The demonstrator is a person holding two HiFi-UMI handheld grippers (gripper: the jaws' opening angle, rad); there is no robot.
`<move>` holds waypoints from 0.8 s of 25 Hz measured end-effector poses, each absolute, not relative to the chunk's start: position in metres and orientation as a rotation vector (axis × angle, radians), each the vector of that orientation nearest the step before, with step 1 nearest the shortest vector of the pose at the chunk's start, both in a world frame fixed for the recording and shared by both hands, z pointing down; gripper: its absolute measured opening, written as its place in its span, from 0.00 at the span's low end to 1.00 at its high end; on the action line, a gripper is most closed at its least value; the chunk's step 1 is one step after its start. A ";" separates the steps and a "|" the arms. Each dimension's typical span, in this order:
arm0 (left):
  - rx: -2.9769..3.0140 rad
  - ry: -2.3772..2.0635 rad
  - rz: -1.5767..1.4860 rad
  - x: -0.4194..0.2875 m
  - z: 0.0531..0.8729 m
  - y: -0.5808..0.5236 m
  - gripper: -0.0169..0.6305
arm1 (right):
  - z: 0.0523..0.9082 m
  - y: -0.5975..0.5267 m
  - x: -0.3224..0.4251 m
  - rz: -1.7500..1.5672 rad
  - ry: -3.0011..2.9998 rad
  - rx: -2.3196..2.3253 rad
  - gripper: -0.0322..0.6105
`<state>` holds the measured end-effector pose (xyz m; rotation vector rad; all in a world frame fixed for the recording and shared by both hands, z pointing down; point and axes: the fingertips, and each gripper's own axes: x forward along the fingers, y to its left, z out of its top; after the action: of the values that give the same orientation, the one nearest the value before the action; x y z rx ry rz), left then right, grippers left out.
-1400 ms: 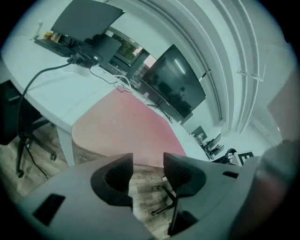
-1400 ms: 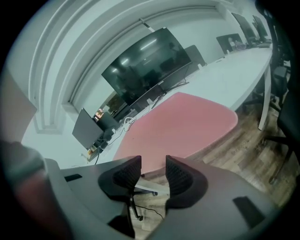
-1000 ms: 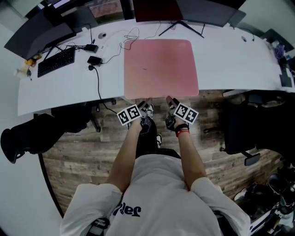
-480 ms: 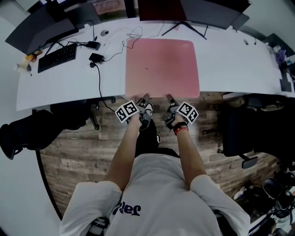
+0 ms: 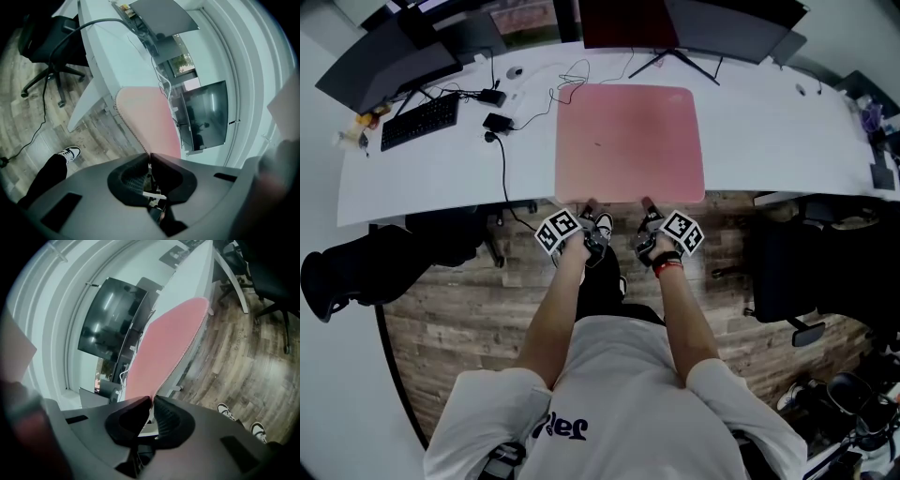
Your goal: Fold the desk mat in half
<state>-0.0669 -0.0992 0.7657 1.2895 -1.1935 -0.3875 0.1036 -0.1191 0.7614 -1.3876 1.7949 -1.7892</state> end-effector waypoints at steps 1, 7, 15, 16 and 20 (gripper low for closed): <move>1.287 -1.196 -0.391 -0.066 0.765 -0.099 0.08 | 0.760 -0.120 0.104 -1.790 1.802 -1.387 0.11; 1.274 -1.203 -0.402 -0.065 0.757 -0.098 0.08 | 0.754 -0.120 0.105 -1.798 1.805 -1.380 0.11; 1.291 -1.216 -0.392 -0.064 0.742 -0.102 0.08 | 0.741 -0.124 0.105 -1.796 1.841 -1.389 0.10; 1.294 -1.218 -0.390 -0.063 0.741 -0.103 0.08 | 0.739 -0.125 0.105 -1.796 1.847 -1.389 0.10; 1.303 -1.224 -0.391 -0.063 0.735 -0.106 0.07 | 0.733 -0.128 0.104 -1.789 1.857 -1.382 0.10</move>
<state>-0.0633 -0.1059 0.7347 1.3034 -1.2243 -0.3909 0.1041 -0.1281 0.7328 -1.3817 1.8568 -1.7887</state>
